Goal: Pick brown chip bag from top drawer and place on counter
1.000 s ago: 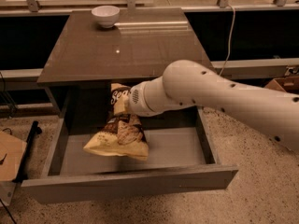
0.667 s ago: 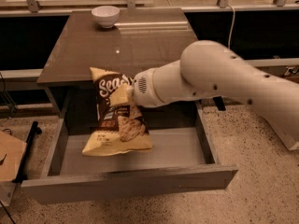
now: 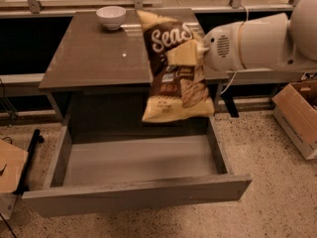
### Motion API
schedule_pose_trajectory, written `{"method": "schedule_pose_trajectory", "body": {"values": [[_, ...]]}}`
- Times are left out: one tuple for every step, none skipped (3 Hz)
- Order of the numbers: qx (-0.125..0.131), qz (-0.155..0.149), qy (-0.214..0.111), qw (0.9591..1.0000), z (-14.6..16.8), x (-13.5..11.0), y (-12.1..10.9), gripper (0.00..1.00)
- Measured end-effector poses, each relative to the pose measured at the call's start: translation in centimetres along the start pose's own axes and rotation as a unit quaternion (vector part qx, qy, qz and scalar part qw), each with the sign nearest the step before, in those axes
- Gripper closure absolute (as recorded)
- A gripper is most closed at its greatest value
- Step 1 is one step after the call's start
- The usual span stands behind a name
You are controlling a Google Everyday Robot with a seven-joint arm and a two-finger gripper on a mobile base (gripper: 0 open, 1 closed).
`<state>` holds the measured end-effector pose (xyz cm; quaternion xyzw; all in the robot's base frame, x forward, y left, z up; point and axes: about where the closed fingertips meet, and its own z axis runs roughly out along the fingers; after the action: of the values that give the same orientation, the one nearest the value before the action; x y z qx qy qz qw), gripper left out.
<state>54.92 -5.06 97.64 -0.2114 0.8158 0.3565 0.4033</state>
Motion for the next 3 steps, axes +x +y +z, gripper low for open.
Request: {"method": "schedule_pose_trajectory", "body": {"values": [[0.048, -0.039, -0.056, 0.9965, 1.0, -5.4, -3.2, 1.00], [0.054, -0.036, -0.091, 0.9937, 5.5, -9.9, -5.3, 1.00], [0.036, -0.022, -0.109, 0.9932, 12.0, -12.5, -6.0, 1.00]]}}
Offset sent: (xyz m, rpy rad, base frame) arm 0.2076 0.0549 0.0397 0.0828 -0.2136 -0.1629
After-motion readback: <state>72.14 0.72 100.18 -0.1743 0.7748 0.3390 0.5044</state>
